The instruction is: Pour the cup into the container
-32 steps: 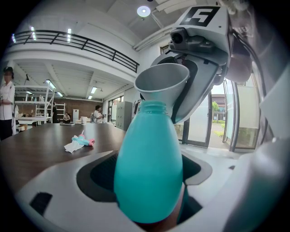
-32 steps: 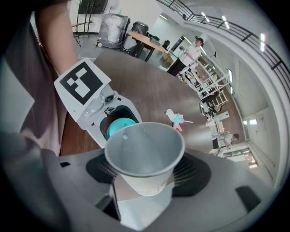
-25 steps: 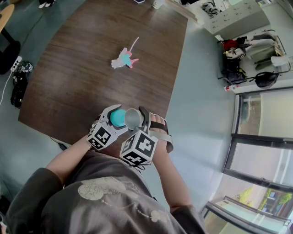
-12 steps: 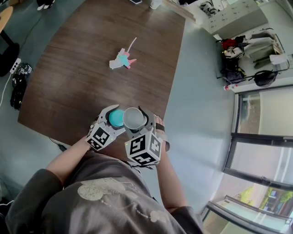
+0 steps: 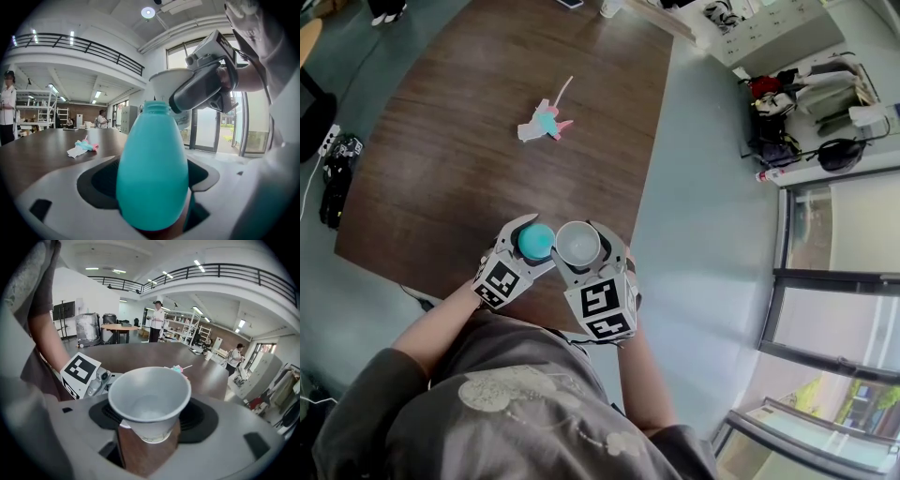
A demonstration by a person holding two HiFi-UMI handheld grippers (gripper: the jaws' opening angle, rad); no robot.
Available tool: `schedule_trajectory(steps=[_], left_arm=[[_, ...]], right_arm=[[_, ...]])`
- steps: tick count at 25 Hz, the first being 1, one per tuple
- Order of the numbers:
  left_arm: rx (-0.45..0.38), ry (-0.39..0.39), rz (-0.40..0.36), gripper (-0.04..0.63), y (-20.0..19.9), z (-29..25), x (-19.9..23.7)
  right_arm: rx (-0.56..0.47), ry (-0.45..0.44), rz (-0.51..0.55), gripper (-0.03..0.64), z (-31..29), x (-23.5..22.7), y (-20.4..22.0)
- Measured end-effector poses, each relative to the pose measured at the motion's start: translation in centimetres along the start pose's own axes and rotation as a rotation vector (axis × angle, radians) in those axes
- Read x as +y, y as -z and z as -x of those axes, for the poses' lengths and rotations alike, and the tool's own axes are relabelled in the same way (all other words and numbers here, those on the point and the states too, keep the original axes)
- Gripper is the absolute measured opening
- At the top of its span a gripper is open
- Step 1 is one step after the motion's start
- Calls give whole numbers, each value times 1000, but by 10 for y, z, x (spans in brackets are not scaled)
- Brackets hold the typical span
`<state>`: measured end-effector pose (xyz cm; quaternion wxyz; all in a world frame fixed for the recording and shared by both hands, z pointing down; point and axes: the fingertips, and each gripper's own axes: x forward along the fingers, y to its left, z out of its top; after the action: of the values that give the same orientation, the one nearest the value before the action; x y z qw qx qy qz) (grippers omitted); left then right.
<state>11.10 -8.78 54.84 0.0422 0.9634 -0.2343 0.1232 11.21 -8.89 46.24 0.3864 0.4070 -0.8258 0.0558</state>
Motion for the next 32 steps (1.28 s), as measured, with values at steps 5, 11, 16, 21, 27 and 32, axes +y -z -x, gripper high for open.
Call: schedule_trajectory(steps=[5,11,16,21,27,32], left_arm=[[1,-13,-10,403,3,-1,-1],[0,-26,-25,412,2,1,-3],[-6,-31,-13,440,-1,6,-9],[-5,-59,-18,462,0,10,-10],[-2,-104,-13,483,1,16,-8],[4,-133,-1,483,5,34,-15]], right_arm=[[-8,24,-8,307,5,-5,6],[-46,38,-79,307,8,-8,14],[-67,59,-120,307,12,-11,24],[-71,75,-120,307,15,-8,32],[-89,75,-143,307,21,-2,42],[-106,111,-199,307,23,-6,60]])
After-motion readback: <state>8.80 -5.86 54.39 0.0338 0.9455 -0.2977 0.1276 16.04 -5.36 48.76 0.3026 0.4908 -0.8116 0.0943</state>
